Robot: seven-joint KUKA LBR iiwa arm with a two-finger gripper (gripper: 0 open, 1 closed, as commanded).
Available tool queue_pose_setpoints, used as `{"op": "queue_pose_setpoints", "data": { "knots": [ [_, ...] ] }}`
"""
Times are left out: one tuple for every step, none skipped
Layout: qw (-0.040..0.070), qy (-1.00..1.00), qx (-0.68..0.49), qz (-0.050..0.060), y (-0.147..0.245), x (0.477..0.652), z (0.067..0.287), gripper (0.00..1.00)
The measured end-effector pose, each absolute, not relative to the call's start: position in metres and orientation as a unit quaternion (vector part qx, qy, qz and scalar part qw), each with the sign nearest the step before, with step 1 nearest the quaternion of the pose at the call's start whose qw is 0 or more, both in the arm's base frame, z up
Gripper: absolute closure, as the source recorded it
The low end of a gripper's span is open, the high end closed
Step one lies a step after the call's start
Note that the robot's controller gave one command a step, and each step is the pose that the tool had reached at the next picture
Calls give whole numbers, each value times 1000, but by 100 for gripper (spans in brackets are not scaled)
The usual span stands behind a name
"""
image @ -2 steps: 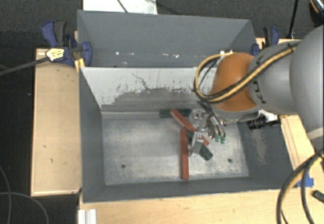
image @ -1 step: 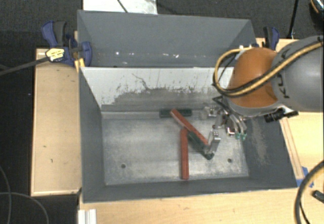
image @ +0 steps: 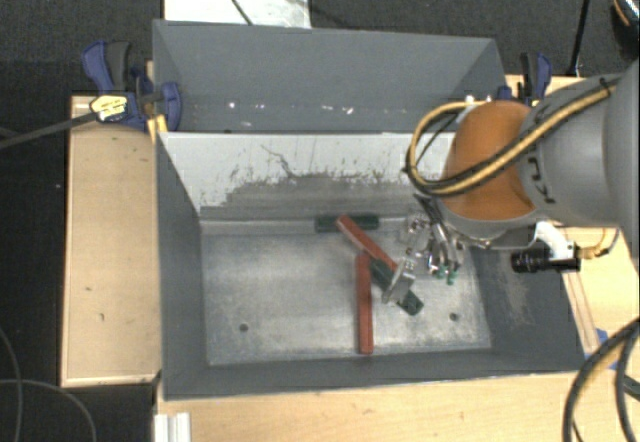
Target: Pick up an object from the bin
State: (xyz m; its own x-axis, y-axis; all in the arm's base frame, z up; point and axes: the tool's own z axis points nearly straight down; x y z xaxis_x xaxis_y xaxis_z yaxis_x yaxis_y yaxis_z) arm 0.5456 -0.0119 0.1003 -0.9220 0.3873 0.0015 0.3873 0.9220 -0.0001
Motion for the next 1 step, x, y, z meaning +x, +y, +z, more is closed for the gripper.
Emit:
{"op": "queue_pose_setpoints", "data": {
  "knots": [
    [1, -954, -300, 0, 7, 531, 70, 0]
  ]
}}
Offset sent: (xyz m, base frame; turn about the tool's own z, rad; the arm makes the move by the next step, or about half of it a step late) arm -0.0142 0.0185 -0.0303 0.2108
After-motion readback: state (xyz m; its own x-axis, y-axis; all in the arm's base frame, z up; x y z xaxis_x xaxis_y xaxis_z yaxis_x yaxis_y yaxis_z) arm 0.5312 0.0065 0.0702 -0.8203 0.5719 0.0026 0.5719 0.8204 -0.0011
